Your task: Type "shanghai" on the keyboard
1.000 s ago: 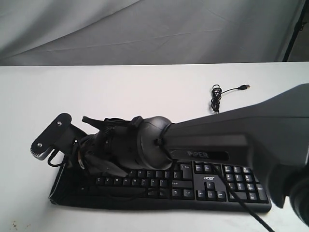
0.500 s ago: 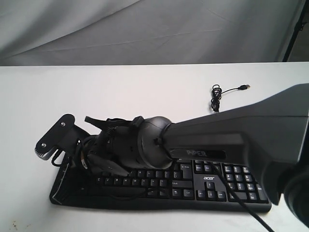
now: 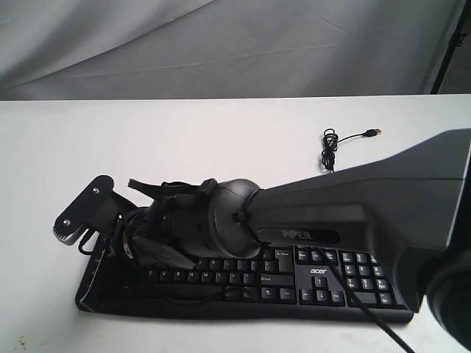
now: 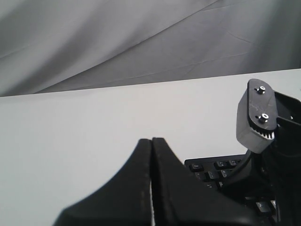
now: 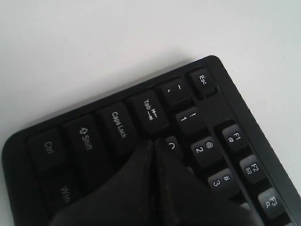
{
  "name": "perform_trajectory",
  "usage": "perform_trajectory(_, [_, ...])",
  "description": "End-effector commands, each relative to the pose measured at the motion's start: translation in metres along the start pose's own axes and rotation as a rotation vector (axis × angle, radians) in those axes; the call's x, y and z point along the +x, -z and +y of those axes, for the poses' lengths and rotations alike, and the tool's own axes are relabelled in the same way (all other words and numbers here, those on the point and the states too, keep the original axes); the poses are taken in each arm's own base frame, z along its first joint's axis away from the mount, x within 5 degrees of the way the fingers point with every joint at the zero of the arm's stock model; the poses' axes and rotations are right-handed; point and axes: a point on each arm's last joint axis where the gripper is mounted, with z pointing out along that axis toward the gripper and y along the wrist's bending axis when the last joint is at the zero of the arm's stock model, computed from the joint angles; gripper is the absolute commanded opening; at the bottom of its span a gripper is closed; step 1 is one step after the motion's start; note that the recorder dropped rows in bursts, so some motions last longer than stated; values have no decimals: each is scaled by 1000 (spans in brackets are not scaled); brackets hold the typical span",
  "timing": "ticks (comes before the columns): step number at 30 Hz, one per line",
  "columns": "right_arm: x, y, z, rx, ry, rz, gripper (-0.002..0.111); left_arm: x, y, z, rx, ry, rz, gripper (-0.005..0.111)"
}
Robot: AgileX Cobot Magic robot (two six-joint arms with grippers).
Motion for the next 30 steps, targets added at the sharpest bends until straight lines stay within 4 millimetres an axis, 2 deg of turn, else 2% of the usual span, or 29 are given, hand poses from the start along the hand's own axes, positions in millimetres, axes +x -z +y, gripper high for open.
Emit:
perform_trajectory(1, [-3, 6, -1, 7, 15, 9, 0, 1, 0, 0, 3, 2, -2, 0])
perform_trajectory(5, [-12, 28, -4, 21, 44, -30, 0, 1, 0, 0, 3, 2, -2, 0])
perform_trajectory(10, [-5, 54, -10, 27, 9, -36, 0, 1, 0, 0, 3, 2, -2, 0])
perform_trajectory(13, [13, 64, -15, 29, -46, -1, 0, 1, 0, 0, 3, 2, -2, 0])
perform_trajectory(19, [63, 79, -30, 23, -176, 4, 0, 1, 0, 0, 3, 2, -2, 0])
perform_trajectory(21, [72, 79, -31, 20, -188, 4, 0, 1, 0, 0, 3, 2, -2, 0])
perform_trajectory(30, [79, 63, -27, 4, -188, 8, 0, 1, 0, 0, 3, 2, -2, 0])
